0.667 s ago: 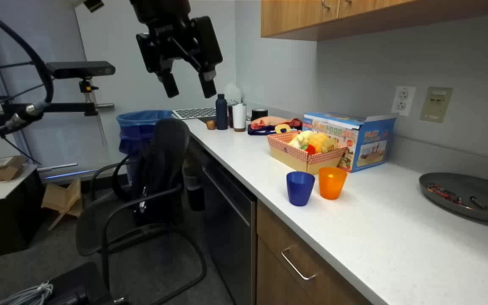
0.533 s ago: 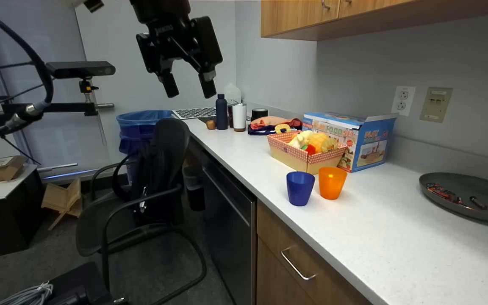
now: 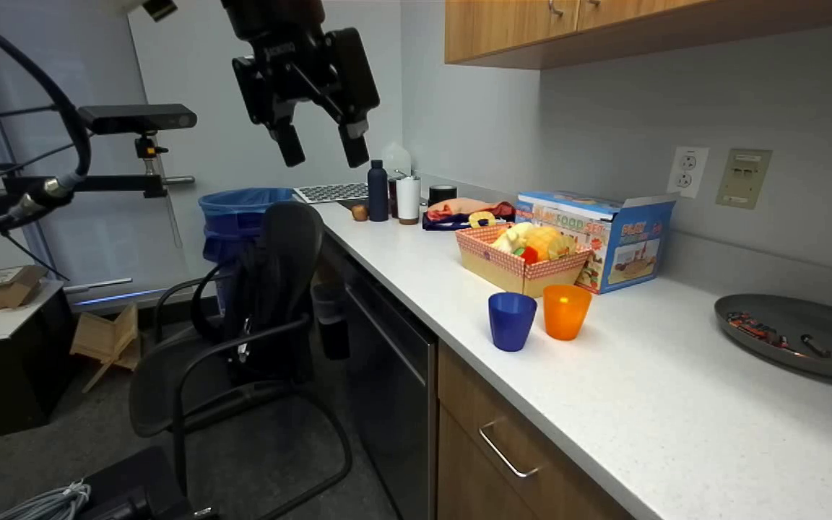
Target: Open the drawer, put the blue cup inside it, and then close it
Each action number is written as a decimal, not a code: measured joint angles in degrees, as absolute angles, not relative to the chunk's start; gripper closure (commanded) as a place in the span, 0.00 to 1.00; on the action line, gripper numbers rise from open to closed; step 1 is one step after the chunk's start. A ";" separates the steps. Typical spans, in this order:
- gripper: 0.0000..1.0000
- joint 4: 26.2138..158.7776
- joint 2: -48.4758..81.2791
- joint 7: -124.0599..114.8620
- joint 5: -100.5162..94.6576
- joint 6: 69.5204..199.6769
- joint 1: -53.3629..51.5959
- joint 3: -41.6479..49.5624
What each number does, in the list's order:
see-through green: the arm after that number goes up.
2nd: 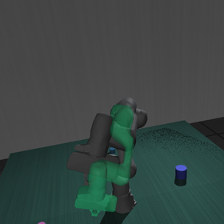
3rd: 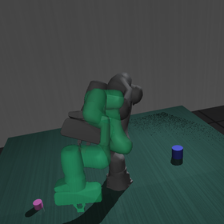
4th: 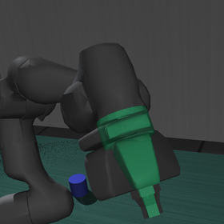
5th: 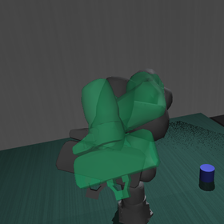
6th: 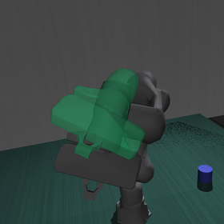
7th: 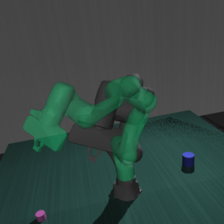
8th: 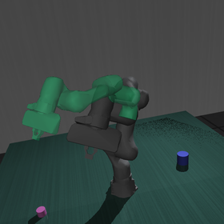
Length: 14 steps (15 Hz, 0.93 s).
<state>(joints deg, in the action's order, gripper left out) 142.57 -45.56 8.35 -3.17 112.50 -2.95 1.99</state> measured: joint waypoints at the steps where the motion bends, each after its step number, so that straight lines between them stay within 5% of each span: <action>1: 0.00 142.57 -45.56 8.35 -3.17 112.50 -2.95 1.99; 14: 0.00 144.58 -45.27 6.01 -2.81 114.57 -2.55 2.60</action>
